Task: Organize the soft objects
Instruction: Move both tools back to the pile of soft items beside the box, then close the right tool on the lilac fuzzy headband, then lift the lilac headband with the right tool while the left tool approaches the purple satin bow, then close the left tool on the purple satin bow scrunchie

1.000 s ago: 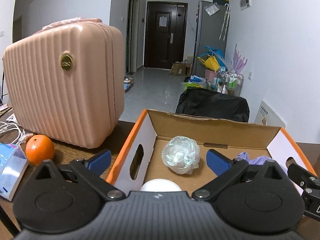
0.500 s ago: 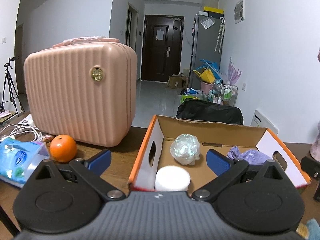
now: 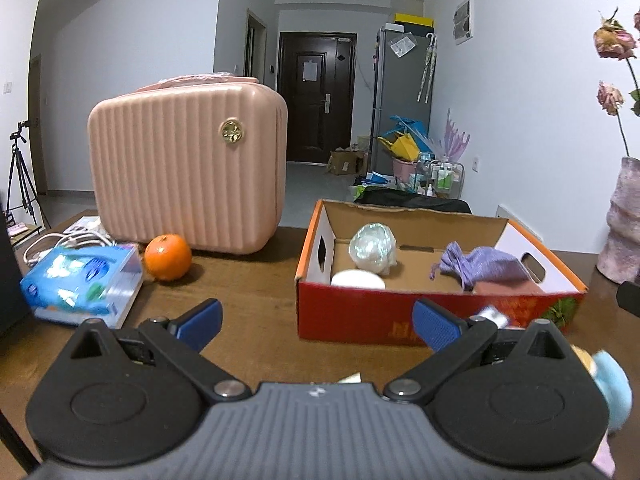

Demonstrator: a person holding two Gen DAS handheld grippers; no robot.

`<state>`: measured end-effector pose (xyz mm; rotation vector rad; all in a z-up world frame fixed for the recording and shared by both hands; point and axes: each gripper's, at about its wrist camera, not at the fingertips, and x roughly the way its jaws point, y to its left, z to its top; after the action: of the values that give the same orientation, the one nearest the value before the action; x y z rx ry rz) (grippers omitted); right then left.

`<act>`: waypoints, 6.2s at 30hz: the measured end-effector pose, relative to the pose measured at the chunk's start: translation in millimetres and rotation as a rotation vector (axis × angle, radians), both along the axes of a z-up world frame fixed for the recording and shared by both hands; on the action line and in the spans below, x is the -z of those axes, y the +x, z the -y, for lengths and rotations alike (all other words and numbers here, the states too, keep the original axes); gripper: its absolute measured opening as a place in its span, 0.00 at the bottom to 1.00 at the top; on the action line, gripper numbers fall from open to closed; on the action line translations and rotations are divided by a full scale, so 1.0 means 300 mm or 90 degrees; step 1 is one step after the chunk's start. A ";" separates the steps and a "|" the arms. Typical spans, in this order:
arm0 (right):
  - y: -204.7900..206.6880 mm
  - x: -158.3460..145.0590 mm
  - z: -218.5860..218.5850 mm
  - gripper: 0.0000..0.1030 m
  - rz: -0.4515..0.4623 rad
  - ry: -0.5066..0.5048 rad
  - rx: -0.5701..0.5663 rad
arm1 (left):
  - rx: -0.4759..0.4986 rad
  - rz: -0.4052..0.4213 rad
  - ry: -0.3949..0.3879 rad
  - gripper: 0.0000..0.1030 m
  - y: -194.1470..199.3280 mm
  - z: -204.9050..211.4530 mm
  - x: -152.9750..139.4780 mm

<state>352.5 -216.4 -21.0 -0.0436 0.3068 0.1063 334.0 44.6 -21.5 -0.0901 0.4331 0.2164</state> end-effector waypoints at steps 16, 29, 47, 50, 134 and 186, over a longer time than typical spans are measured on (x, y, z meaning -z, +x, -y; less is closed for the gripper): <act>-0.317 0.005 -0.002 1.00 -0.006 0.025 -0.008 | -0.018 -0.019 -0.019 1.00 -0.332 0.016 -0.003; -0.296 0.026 -0.005 1.00 -0.037 0.026 -0.015 | 0.012 -0.047 -0.027 1.00 -0.321 0.030 0.028; -0.309 0.023 -0.018 1.00 -0.059 0.003 -0.021 | 0.039 -0.057 -0.035 1.00 -0.332 0.035 0.025; -0.312 0.025 -0.020 1.00 -0.064 -0.003 -0.022 | 0.046 -0.056 -0.030 1.00 -0.340 0.040 0.022; -0.182 0.119 0.052 0.21 0.040 -0.029 -0.035 | 0.086 -0.101 -0.029 1.00 -0.029 0.170 0.101; -0.118 0.147 0.107 0.21 0.039 -0.049 -0.020 | 0.152 -0.108 0.052 0.53 0.092 0.299 0.187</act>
<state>317.1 -248.5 -65.0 -0.1271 0.2495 0.1244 361.5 -45.0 -77.6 0.0614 0.5981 0.0064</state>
